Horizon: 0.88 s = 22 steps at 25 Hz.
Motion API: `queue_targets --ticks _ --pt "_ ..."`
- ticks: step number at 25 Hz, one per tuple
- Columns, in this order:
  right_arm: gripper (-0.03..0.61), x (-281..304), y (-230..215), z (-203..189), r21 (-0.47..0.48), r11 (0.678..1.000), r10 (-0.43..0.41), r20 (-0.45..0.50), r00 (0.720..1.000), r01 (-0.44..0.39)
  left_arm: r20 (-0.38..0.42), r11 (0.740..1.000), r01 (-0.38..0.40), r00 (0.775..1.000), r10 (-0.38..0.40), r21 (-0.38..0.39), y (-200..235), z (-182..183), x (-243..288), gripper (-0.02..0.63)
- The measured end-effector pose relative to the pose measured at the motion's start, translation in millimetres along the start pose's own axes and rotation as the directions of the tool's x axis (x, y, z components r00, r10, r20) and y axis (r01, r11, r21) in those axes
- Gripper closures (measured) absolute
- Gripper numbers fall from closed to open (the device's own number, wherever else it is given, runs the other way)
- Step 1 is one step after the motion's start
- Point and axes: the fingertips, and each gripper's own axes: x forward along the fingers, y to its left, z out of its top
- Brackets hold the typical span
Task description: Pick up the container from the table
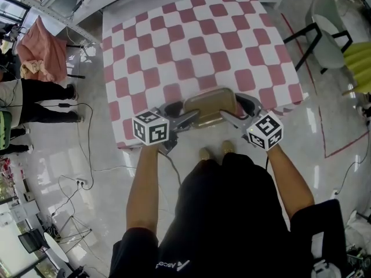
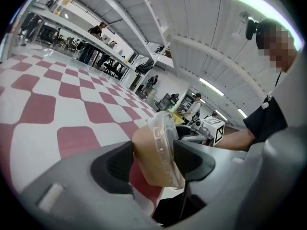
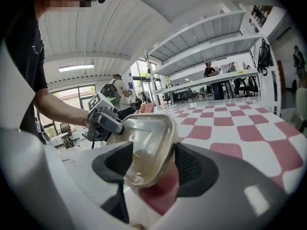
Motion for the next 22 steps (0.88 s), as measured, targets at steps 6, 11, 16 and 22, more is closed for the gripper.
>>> queue_targets --ticks 6,11,16,22 --pt "0.330 -4 -6 11 0.011 1.000 -0.017 0.027 1.000 0.016 0.041 0.998 0.005 0.999 -0.003 -0.055 -2 6 -1 0.364" --pt "0.327 -6 -7 20 -0.009 1.000 -0.008 0.020 1.000 0.008 0.064 0.990 0.017 0.998 -0.008 -0.141 -4 11 -3 0.370" --pt "0.324 -10 -7 30 -0.011 1.000 -0.004 0.024 1.000 0.004 0.087 0.975 0.041 0.996 -0.023 -0.220 -4 16 -9 0.373" --pt "0.323 -20 -6 46 -0.019 1.000 -0.008 0.068 0.998 0.009 0.109 0.965 0.046 0.994 -0.018 -0.259 -5 26 -19 0.376"
